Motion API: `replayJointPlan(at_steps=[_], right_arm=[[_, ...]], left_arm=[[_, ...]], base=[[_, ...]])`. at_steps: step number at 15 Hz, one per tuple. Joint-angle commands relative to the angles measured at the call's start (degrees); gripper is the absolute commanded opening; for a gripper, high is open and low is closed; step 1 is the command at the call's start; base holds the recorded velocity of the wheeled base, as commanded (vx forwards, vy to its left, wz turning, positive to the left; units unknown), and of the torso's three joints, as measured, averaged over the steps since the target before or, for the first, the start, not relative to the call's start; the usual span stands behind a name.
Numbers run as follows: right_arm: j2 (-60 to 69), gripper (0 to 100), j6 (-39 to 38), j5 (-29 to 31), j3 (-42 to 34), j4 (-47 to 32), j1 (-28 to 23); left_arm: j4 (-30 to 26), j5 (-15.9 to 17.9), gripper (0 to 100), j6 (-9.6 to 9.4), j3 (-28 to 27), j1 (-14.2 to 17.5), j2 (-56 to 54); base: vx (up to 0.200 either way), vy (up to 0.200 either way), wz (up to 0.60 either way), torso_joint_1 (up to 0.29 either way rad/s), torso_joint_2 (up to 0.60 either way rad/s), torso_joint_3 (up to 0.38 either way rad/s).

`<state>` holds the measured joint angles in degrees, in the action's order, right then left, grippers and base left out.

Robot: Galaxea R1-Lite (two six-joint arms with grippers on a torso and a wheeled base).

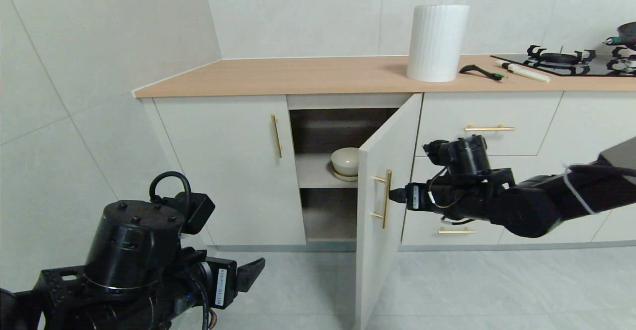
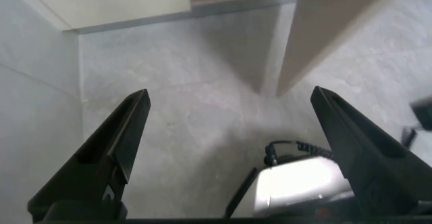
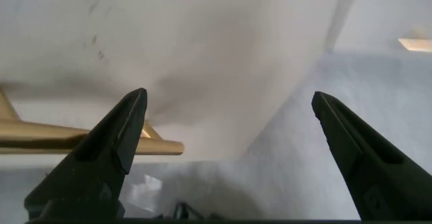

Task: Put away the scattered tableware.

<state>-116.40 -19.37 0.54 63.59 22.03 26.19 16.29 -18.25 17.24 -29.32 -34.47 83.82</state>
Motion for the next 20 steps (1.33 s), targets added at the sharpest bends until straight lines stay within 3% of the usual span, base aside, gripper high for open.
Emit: replayJointPlan(at_steps=[1, 10, 12, 17, 20], right_arm=[[-8.0, 100, 0.7, 0.3, 6.8, -0.1, 0.9], [-10.4, 100, 0.6, 0.4, 8.0, 0.3, 0.9], [-11.0, 100, 0.5, 0.8, 8.2, 0.6, 0.9], [-13.5, 100, -0.8, 6.5, 10.1, 4.7, 1.4], [-18.6, 100, -6.8, 13.8, 17.5, 4.8, 1.4]], left_arm=[[0.1, -0.2, 100, -0.1, -0.2, 0.1, -0.2], [0.1, -0.3, 100, -0.89, 0.2, 0.2, 0.2], [0.1, -0.9, 100, -0.89, 0.1, 0.2, -0.1], [0.1, -1.3, 100, -0.89, 0.1, 0.2, 0.1], [0.1, -2.4, 100, -0.98, 0.2, 0.2, -0.1]], base=[[0.0, 0.0, 0.0, 0.0, 0.0, 0.0], [0.0, 0.0, 0.0, 0.0, 0.0, 0.0], [0.2, 0.0, 0.0, 0.002, 0.0, 0.002], [0.2, 0.0, 0.0, 0.002, 0.0, 0.001], [0.067, 0.0, 0.0, 0.002, 0.0, 0.001]])
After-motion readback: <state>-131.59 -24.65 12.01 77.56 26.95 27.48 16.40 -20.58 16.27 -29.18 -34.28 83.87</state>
